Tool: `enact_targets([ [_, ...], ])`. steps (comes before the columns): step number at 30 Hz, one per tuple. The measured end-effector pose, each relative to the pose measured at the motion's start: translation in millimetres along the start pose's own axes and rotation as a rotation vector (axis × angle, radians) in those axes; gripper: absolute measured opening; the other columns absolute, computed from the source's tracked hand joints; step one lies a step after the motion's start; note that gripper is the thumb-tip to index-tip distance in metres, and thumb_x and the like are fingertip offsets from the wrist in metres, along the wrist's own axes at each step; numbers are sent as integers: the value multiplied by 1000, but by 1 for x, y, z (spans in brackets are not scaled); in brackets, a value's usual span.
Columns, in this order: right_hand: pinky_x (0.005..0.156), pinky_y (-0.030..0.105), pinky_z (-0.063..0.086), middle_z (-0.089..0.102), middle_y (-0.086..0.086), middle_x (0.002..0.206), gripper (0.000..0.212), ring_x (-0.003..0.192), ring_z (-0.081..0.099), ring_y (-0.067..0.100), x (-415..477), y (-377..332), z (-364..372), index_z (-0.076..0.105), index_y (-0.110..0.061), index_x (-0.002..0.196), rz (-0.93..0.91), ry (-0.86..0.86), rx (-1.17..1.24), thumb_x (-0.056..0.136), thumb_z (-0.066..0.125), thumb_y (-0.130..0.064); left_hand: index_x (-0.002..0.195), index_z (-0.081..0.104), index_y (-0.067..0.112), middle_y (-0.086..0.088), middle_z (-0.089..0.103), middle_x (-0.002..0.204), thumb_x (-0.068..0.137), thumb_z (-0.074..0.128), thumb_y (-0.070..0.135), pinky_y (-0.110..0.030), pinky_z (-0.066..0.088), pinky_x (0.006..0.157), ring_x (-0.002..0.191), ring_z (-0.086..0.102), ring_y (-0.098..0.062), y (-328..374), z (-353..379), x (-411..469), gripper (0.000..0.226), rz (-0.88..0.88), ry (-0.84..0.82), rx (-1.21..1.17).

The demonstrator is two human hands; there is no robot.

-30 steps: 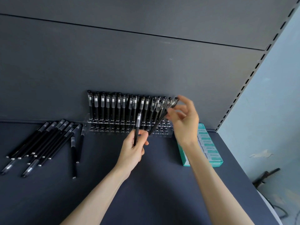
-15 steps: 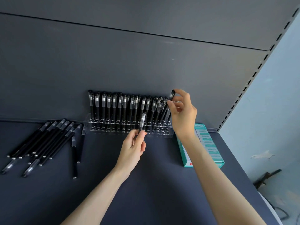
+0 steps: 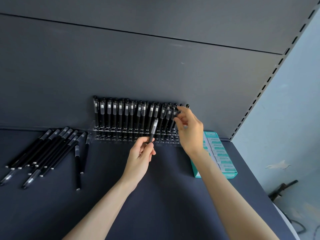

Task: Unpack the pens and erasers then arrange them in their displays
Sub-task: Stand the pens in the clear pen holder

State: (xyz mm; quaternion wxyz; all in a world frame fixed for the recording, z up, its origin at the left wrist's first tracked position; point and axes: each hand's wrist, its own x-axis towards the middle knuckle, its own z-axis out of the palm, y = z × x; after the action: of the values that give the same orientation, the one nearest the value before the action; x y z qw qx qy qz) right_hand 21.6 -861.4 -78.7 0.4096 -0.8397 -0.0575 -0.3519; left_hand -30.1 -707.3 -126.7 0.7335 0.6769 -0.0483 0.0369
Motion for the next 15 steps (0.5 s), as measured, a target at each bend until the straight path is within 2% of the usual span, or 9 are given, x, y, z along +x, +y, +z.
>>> enact_targets([
  [2, 73, 31, 52, 63, 2, 92, 32, 76, 58, 12, -4, -3, -3, 60, -15, 117, 17, 11, 23, 87, 61, -5, 99, 60, 19, 7, 57, 68, 97, 50, 11, -16, 39, 52, 56, 45, -6, 0, 1, -1, 13, 22, -19, 24],
  [4, 67, 15, 46, 63, -2, 85, 28, 72, 54, 5, -10, -7, -7, 60, -17, 112, 27, 42, 103, 87, 62, -7, 100, 61, 19, 7, 58, 70, 95, 53, 9, -18, 42, 54, 58, 48, -6, 2, 2, -2, 13, 29, -36, 29],
  [6, 65, 8, 42, 63, -11, 75, 20, 69, 57, 1, -19, -13, -10, 60, -23, 103, 55, -23, 216, 86, 66, -14, 100, 62, 18, 5, 60, 72, 93, 56, 8, -19, 44, 55, 59, 51, -6, 3, 3, -3, 14, 25, -51, 19],
  [8, 67, 10, 45, 66, -13, 72, 20, 70, 61, 1, -27, -19, -11, 61, -26, 99, 140, -178, 350, 83, 71, -20, 101, 63, 16, 1, 61, 73, 92, 58, 6, -20, 46, 54, 59, 52, -7, 3, 4, -4, 14, 13, -66, -7],
  [10, 71, 17, 50, 68, -12, 73, 24, 73, 65, 6, -31, -21, -11, 61, -26, 101, 179, -265, 426, 81, 72, -16, 101, 63, 14, -2, 61, 73, 90, 60, 4, -21, 46, 53, 58, 53, -8, 4, 5, -5, 14, 0, -74, -21],
  [13, 73, 23, 52, 68, -8, 73, 27, 73, 65, 9, -33, -22, -14, 60, -24, 102, 199, -248, 464, 82, 70, -9, 99, 65, 16, -3, 62, 73, 88, 63, 4, -18, 47, 54, 58, 58, -7, 5, 6, -7, 17, -19, -72, -29],
  [15, 72, 21, 51, 68, -5, 74, 28, 72, 64, 10, -31, -21, -17, 59, -26, 101, 210, -199, 485, 83, 69, -7, 99, 66, 19, -3, 66, 82, 87, 64, 4, -18, 51, 63, 67, 62, -7, 5, 6, -7, 19, -16, -64, -17],
])
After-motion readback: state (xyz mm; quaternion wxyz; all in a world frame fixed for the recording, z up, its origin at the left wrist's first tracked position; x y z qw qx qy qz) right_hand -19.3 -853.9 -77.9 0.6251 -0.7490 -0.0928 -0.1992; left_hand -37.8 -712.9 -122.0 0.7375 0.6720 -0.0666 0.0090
